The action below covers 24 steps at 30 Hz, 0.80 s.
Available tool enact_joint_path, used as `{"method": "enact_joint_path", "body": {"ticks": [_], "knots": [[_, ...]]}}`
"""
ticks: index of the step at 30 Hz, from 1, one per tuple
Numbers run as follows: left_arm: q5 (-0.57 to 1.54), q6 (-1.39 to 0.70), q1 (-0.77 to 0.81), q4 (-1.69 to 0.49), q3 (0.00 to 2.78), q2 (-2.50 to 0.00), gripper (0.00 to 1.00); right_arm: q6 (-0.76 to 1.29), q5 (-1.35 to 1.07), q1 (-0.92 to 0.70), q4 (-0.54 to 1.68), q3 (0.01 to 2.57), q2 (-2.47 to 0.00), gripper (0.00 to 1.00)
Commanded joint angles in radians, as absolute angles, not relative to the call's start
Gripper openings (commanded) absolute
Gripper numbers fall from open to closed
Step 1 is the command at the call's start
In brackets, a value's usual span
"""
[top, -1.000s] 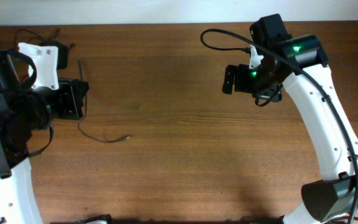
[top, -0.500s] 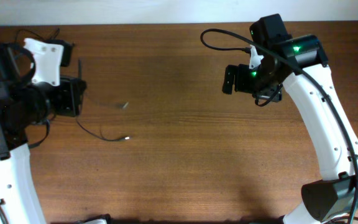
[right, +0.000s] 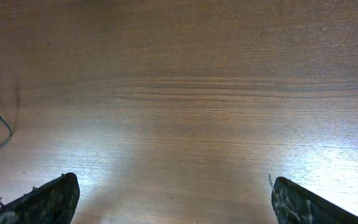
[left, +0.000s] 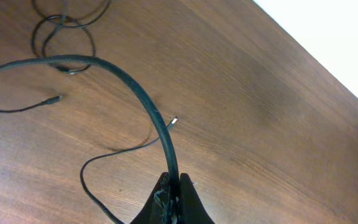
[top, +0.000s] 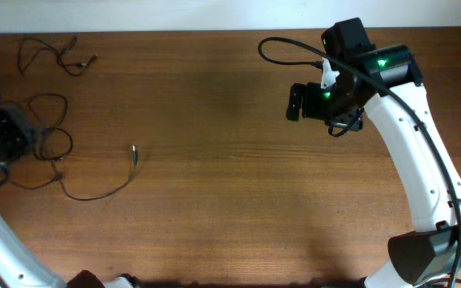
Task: Untangle cables
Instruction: 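Lower the cable onto the left side of the table with the left gripper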
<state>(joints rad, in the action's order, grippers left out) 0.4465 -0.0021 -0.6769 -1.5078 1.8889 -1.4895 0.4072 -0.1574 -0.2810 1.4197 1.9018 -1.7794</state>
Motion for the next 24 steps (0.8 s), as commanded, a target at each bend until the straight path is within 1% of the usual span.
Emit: {"method": "enact_joint_path", "body": {"ticks": [1, 3, 4, 5, 7, 8, 9, 10, 11, 14, 15, 17, 19, 22, 23, 24], "knots": [[0.445, -0.016, -0.731, -1.509, 1.883, -1.528, 0.00, 0.397, -0.145, -0.279, 1.418, 1.914, -1.782, 0.98], [0.469, -0.016, -0.755, -1.510, 1.882, -1.548, 0.00, 0.397, -0.145, -0.279, 1.418, 1.914, -1.782, 0.98], [0.538, -0.015, -0.759, -1.510, 1.882, -1.558, 0.00, 0.397, -0.145, -0.279, 1.418, 1.914, -1.782, 0.98], [0.651, 0.055, -0.752, -1.514, 1.882, -1.560, 0.00, 0.397, -0.145, -0.279, 1.418, 1.914, -1.782, 0.98], [0.757, 0.208, -0.732, -1.530, 1.882, -1.559, 0.00, 0.397, -0.145, -0.279, 1.418, 1.914, -1.782, 0.98], [0.712, 0.249, -0.715, -1.540, 1.882, -1.561, 0.00, 0.397, -0.145, -0.279, 1.418, 1.914, -1.782, 0.98], [0.645, 0.261, -0.706, -1.551, 1.882, -1.562, 0.00, 0.397, -0.145, -0.279, 1.418, 1.914, -1.782, 0.98], [0.622, 0.263, -0.699, -1.567, 1.882, -1.563, 0.00, 0.397, -0.145, -0.279, 1.418, 1.914, -1.782, 0.98], [0.633, 0.270, -0.694, -1.573, 1.882, -1.563, 0.00, 0.397, -0.145, -0.279, 1.418, 1.914, -1.782, 0.98], [0.756, 0.450, -0.667, -1.610, 1.882, -1.563, 0.00, 0.397, -0.145, -0.279, 1.418, 1.914, -1.782, 0.98], [0.767, 0.478, -0.659, -1.618, 1.882, -1.563, 0.00, 0.397, -0.145, -0.279, 1.418, 1.914, -1.782, 0.98], [0.728, 0.477, -0.654, -1.618, 1.882, -1.563, 0.00, 0.397, -0.145, -0.279, 1.418, 1.914, -1.782, 0.98], [0.595, 0.476, -0.655, -1.610, 1.882, -1.566, 0.00, 0.397, -0.145, -0.279, 1.418, 1.914, -1.782, 0.98], [0.310, 0.219, -0.655, -1.572, 1.874, -1.595, 0.00, 0.397, -0.145, -0.279, 1.418, 1.914, -1.782, 0.98], [0.256, 0.165, -0.655, -1.550, 1.850, -1.608, 0.00, 0.397, -0.145, -0.279, 1.418, 1.914, -1.782, 0.98], [0.257, 0.165, -0.655, -1.533, 1.831, -1.612, 0.08, 0.397, -0.145, -0.279, 1.418, 1.914, -1.782, 0.98]]}}
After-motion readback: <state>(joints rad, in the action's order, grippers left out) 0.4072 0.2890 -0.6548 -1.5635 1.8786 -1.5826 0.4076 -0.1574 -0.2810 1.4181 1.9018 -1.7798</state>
